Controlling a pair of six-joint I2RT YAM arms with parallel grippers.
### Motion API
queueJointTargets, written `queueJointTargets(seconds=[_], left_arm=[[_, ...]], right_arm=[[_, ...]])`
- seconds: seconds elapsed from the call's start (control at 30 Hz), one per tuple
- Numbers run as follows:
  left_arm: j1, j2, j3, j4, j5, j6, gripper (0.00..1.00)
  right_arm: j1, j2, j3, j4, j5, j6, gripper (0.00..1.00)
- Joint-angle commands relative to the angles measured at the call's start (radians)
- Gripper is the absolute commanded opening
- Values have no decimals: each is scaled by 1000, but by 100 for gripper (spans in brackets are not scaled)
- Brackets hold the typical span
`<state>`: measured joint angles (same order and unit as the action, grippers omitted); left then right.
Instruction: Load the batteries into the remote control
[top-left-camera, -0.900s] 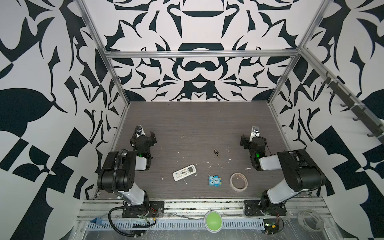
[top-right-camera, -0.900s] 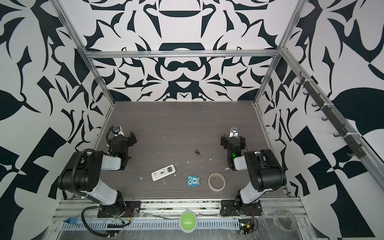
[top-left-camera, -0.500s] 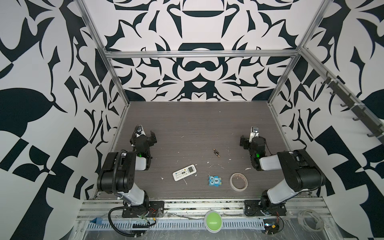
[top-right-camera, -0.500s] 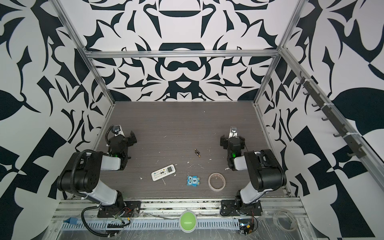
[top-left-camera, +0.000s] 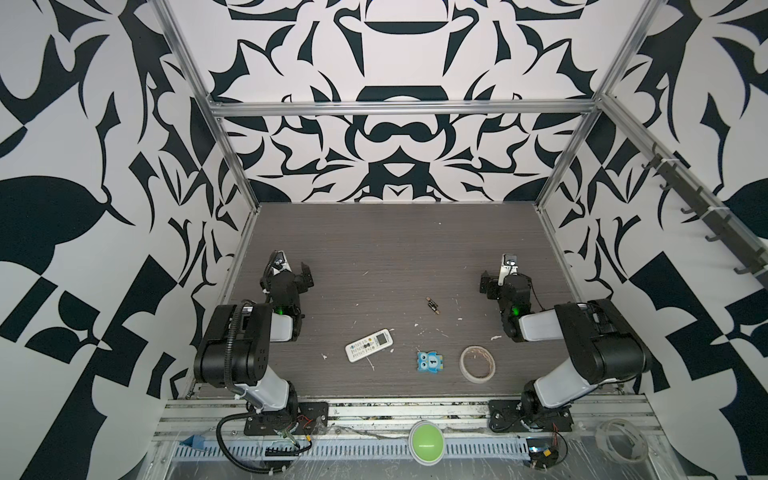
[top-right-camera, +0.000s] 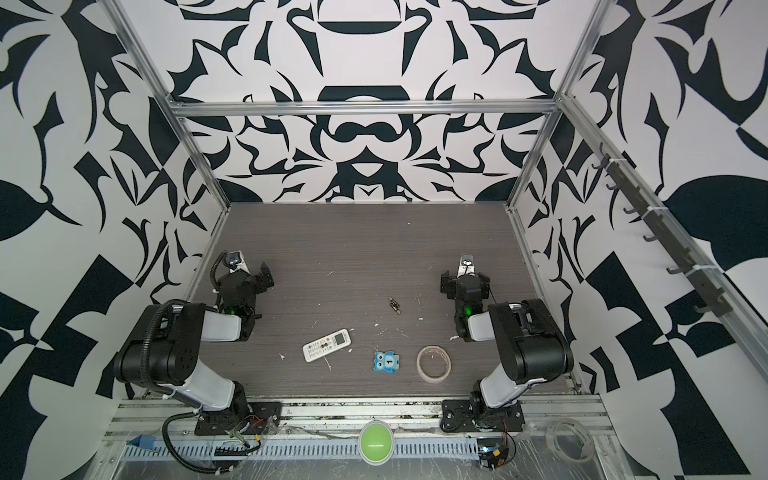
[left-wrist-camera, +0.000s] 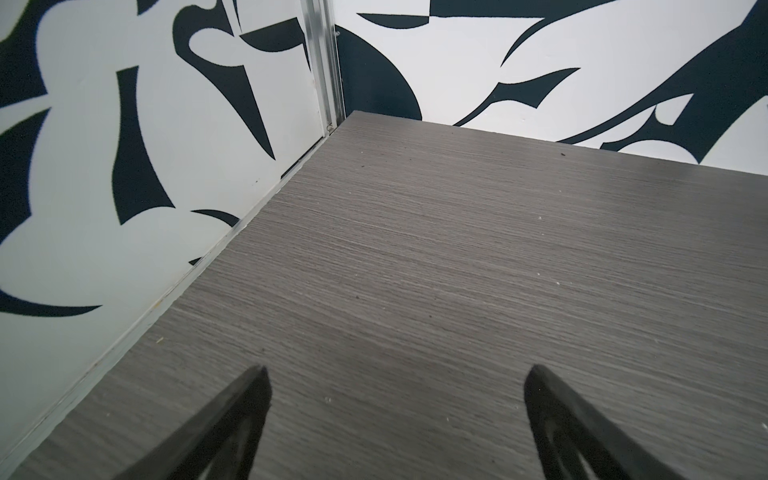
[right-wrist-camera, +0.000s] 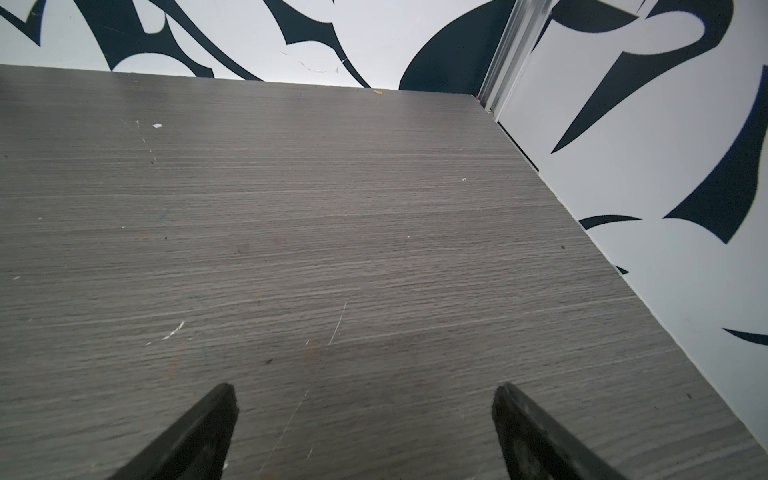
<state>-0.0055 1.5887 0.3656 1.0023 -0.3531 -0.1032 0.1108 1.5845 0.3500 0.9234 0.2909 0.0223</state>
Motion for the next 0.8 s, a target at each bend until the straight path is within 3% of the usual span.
queueJointTargets(seconds=[0.0, 0.77], left_arm=[[5, -18, -16, -10, 5, 8, 99], [5, -20, -18, -8, 5, 10, 99]], right_arm=[[-5, -30, -7, 15, -4, -3, 100], [-5, -32, -8, 16, 7, -4, 100]])
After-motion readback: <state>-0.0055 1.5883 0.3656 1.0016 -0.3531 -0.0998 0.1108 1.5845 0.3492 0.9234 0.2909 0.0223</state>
